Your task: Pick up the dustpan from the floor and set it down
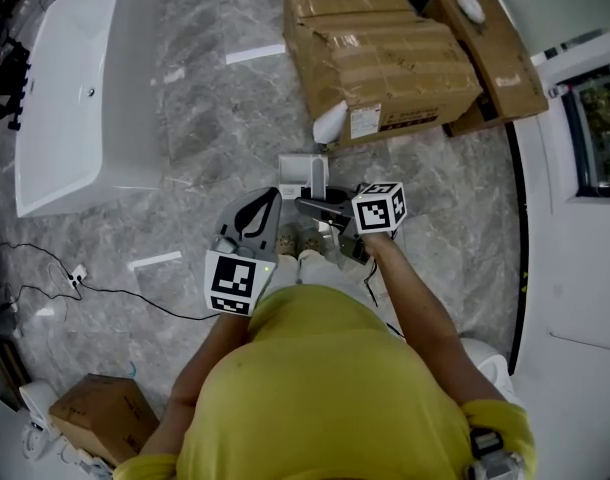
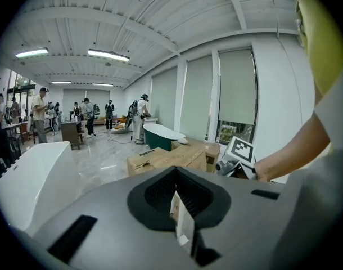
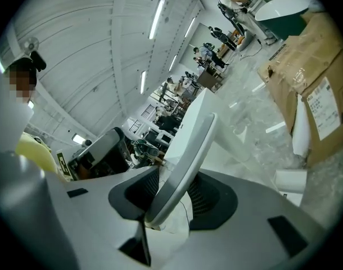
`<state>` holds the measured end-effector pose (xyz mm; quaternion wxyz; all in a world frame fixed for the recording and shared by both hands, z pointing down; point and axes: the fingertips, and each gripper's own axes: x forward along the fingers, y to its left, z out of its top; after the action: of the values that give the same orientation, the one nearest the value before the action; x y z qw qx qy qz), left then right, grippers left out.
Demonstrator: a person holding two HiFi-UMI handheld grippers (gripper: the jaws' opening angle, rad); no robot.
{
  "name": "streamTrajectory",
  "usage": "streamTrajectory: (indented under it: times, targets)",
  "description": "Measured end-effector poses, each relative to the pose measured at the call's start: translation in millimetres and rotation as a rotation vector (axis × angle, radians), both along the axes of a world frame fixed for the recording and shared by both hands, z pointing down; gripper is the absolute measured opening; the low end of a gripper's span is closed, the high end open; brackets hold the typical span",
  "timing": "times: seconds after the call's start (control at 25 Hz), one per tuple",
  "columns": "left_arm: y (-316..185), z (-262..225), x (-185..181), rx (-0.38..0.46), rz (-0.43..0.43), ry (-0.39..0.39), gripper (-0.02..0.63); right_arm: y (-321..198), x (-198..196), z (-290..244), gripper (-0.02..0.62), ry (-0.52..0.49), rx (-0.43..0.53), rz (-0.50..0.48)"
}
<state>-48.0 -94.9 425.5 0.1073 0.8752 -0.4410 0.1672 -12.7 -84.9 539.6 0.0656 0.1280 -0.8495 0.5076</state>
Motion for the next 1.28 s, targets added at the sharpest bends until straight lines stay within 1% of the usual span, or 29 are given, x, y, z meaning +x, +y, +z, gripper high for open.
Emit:
streamTrajectory:
  times: [0.12,0.32,0.6,0.72,0.76,0.8,0.84,0.92,1.0,1.08,1.16,1.24,1.28]
  targets:
    - [0,0,-2,-0.004,-0.005,-0.001,0.0,-3,1,18,0.161,0.026,-0.016,0.008]
    - [2,2,-5,-0.008,-0.011,-0.003,0.0,2,3,45,0.155,0.091,-0.022,-0.025]
    - [-1,5,-4,-0.012,-0.009,-0.002,0.0,8,11,71,0.156,0.183,-0.054,-0.011]
    - [0,5,-2,-0.011,-0.006,0.001,0.0,9,17,72,0.201,0.221,-0.062,0.027]
    - [1,4,-1,-0.009,-0.004,0.0,0.0,7,19,70,0.227,0.224,-0.077,0.052]
    - [1,4,0,-0.007,-0.001,0.0,0.0,5,21,67,0.269,0.225,-0.097,0.078]
    - [1,4,1,-0.005,0.001,0.0,0.0,4,23,64,0.29,0.228,-0.12,0.105]
    - [3,3,3,-0.003,0.006,0.003,0.0,4,33,61,0.322,0.246,-0.159,0.159]
    - [4,1,5,0.002,0.012,0.007,0.0,5,46,55,0.331,0.272,-0.165,0.215]
    - [5,-1,6,0.009,0.018,0.009,0.0,5,59,44,0.314,0.298,-0.134,0.263]
    - [5,-3,8,0.019,0.025,0.01,0.0,1,72,28,0.271,0.329,-0.071,0.322]
    - [3,-7,12,0.034,0.036,0.01,0.0,-8,86,4,0.179,0.37,0.039,0.401]
    - [2,-10,14,0.044,0.042,0.009,0.0,-14,92,-13,0.132,0.397,0.117,0.445]
